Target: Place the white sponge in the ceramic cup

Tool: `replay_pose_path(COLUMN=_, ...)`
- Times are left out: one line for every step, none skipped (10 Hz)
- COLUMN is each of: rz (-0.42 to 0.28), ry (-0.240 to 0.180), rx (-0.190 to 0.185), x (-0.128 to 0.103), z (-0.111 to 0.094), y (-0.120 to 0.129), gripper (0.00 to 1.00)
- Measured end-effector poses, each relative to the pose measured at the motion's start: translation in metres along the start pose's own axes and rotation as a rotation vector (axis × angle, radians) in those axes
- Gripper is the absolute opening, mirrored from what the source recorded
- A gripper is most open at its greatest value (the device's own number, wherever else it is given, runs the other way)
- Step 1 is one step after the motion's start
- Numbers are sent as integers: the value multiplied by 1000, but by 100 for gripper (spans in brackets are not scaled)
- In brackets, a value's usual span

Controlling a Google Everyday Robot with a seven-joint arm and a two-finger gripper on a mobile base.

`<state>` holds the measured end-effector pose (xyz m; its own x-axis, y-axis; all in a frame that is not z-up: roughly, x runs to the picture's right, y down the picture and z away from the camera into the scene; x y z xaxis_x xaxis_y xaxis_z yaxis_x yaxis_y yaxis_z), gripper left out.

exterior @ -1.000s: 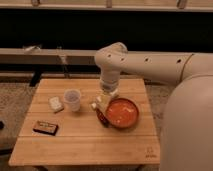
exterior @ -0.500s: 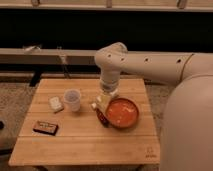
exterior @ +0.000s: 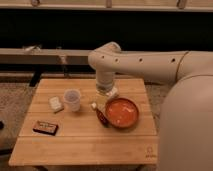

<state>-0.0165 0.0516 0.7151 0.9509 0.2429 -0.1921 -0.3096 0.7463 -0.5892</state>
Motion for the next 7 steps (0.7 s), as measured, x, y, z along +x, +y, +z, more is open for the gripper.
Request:
replay_pose_path(rz=-22, ry=8, rx=12, x=-14, z=-2, y=17, gripper=80)
replay_pose_path(rz=-50, ry=8, rx=23, x=-31, z=-3, y=38, gripper=80)
replay_pose_path(rz=-92, ry=8, rx=35, x=-53, z=-4, y=65, gripper=80)
replay_pose_path(rz=-122, ry=8, rx=38, x=-69, z=-3, y=83, gripper=80)
replay_pose_path(rz=-163, ry=7, rx=42, x=-90, z=-1, y=104, gripper=80)
replay_pose_path(rz=-207, ry=2, rx=44, x=-116, z=2, y=122, gripper=80)
replay_pose_path(rz=-244, ry=-3, rx=43, x=-139, z=7, y=133, gripper=80)
